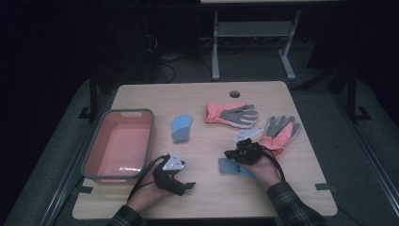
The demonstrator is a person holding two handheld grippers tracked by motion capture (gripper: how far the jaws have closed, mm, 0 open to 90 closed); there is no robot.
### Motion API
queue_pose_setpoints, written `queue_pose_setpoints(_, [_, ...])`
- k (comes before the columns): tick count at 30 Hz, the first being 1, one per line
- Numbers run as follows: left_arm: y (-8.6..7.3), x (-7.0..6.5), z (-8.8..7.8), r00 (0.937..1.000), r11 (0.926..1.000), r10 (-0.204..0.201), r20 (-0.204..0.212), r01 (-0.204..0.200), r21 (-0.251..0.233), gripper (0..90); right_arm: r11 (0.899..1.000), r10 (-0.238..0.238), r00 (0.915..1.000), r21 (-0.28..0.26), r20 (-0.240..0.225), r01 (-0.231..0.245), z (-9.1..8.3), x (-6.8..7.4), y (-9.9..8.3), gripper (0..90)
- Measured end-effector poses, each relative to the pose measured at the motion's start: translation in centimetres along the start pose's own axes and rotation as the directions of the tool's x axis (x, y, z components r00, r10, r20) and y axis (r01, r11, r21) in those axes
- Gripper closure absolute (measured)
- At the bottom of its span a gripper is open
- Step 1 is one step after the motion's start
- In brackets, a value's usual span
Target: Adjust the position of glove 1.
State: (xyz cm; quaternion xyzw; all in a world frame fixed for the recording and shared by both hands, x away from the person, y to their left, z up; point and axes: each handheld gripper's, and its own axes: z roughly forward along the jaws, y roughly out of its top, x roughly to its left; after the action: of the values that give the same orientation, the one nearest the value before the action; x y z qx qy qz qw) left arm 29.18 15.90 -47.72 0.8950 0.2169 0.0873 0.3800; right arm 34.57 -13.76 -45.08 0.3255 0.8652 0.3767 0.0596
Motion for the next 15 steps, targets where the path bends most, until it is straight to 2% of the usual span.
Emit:
queue_pose_setpoints(5, [0.0, 0.0, 0.0, 1.0000, 1.0000, 0.000, 0.000, 0.000, 0.000, 12.5, 0.999, -0.011, 0.9999, 0.036, -0.010, 0.012, 1.1, 0.5, 0.1, 90.0])
queue_pose_setpoints(8, [0.0, 0.0, 0.0, 1.0000, 1.0000, 0.000, 0.000, 0.000, 0.000, 12.5, 0.999, -0.016, 0.9993, 0.032, -0.035, 0.017, 1.3, 0.9, 0.1, 90.0])
queue_pose_setpoints(14, [0.0, 0.0, 0.0, 1.0000, 1.0000, 0.006, -0.002, -0.006, 0.001, 12.5, 0.995, -0.085, 0.9915, 0.036, -0.099, 0.088, 1.9, 2.7, 0.2, 90.0])
queue_pose_setpoints(15, [0.0, 0.0, 0.0, 1.0000, 1.0000, 0.006, -0.003, -0.006, 0.001, 12.5, 0.995, -0.084, 0.9900, 0.035, -0.113, 0.089, 2.0, 3.1, 0.2, 90.0])
